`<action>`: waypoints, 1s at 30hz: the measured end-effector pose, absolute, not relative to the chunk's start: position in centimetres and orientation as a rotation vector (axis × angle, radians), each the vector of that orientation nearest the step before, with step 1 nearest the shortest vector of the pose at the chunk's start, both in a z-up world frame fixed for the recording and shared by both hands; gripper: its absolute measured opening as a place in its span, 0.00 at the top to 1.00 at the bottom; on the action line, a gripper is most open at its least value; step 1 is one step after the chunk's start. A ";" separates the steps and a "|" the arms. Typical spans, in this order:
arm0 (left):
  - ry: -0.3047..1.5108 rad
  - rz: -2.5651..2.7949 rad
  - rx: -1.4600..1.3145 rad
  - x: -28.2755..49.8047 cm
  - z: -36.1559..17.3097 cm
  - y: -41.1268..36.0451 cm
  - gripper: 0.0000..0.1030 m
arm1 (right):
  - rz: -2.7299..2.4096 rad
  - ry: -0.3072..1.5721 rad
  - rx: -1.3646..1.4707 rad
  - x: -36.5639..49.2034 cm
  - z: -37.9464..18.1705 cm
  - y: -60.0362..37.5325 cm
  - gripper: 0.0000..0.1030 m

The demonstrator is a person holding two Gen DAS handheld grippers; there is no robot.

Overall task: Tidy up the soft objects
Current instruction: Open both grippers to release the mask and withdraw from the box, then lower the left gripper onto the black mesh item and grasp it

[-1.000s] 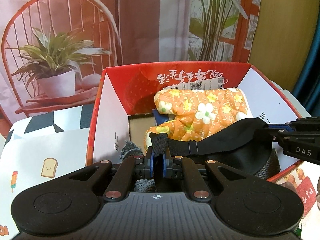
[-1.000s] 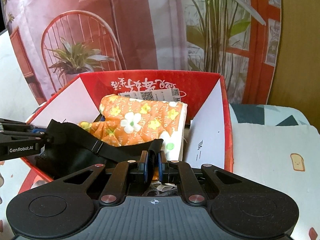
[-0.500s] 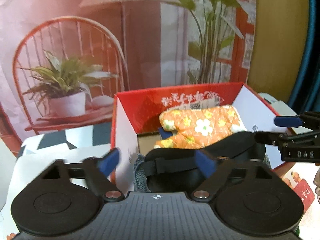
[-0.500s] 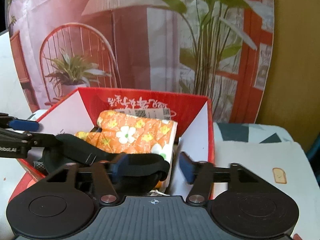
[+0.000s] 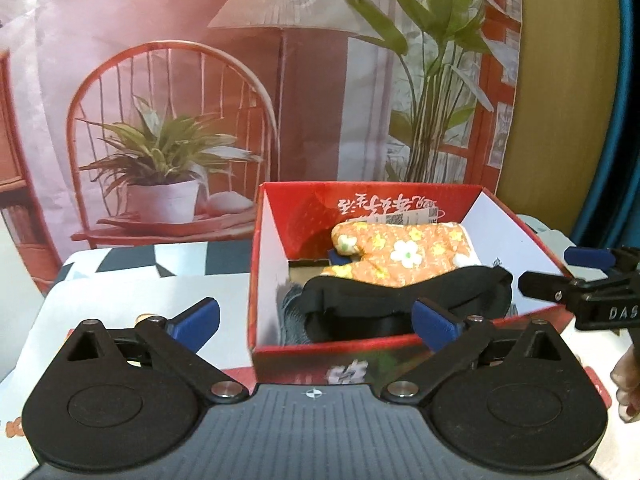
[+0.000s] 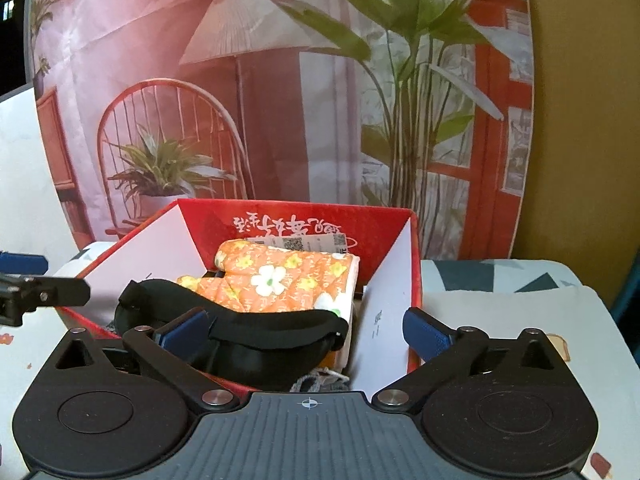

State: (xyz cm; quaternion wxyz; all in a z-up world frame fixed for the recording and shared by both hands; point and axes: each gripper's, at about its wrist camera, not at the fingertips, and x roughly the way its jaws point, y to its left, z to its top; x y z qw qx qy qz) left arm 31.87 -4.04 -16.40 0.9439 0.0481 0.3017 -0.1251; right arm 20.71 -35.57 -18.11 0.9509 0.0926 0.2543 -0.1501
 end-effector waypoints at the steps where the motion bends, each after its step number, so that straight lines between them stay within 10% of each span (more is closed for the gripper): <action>1: 0.610 -0.251 0.100 31.4 -16.4 -3.8 0.00 | -0.304 0.510 0.191 20.4 -18.1 -35.4 0.00; 30: 0.674 -0.202 0.031 24.1 -21.5 -1.1 0.00 | -0.276 0.493 0.192 14.0 -21.6 -29.7 0.00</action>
